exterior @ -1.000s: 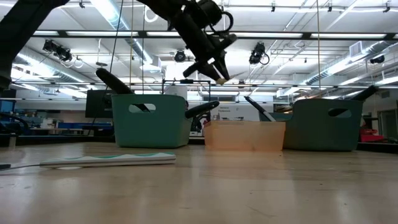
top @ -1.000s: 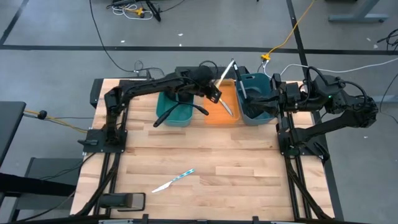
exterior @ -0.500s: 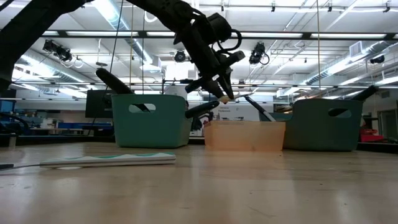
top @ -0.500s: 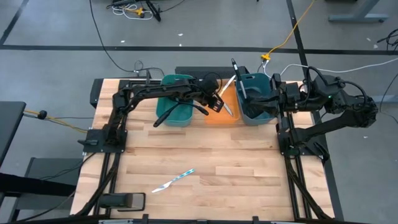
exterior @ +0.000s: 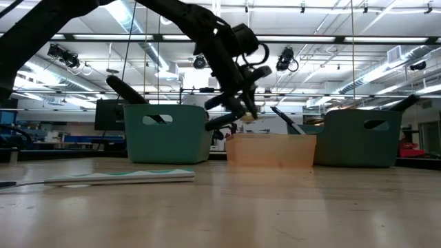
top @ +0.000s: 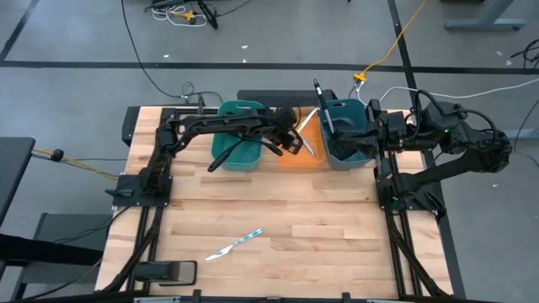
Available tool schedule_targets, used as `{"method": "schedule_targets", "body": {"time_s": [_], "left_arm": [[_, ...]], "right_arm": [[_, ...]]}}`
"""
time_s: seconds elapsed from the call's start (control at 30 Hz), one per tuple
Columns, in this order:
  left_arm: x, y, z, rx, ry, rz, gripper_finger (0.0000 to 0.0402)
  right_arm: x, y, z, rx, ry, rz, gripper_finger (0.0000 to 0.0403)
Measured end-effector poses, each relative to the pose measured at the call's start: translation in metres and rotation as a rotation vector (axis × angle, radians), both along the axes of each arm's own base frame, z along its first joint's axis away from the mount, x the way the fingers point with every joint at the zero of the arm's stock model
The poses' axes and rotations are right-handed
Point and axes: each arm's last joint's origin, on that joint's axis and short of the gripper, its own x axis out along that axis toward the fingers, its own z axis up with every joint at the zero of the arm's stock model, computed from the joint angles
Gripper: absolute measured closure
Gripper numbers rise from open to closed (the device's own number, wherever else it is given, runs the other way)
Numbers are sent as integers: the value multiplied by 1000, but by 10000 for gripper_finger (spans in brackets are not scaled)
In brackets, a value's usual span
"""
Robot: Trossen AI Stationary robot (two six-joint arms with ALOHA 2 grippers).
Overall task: Pick & Place Kitchen Items
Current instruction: Put the yellow table knife into the orange bin
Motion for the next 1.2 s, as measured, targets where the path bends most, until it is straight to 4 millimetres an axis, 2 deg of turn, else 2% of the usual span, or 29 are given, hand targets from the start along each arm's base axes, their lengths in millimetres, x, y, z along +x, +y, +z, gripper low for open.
{"method": "schedule_targets", "body": {"time_s": [0.07,0.17,1.2], "left_arm": [[3,-1,-10,-11,24,2,316],[5,-3,-15,-21,32,8,316],[3,6,-13,-3,17,41,316]], "right_arm": [[0,0,0,1,0,0,394],[0,0,0,5,0,0,394],[0,0,-1,2,8,0,394]]}}
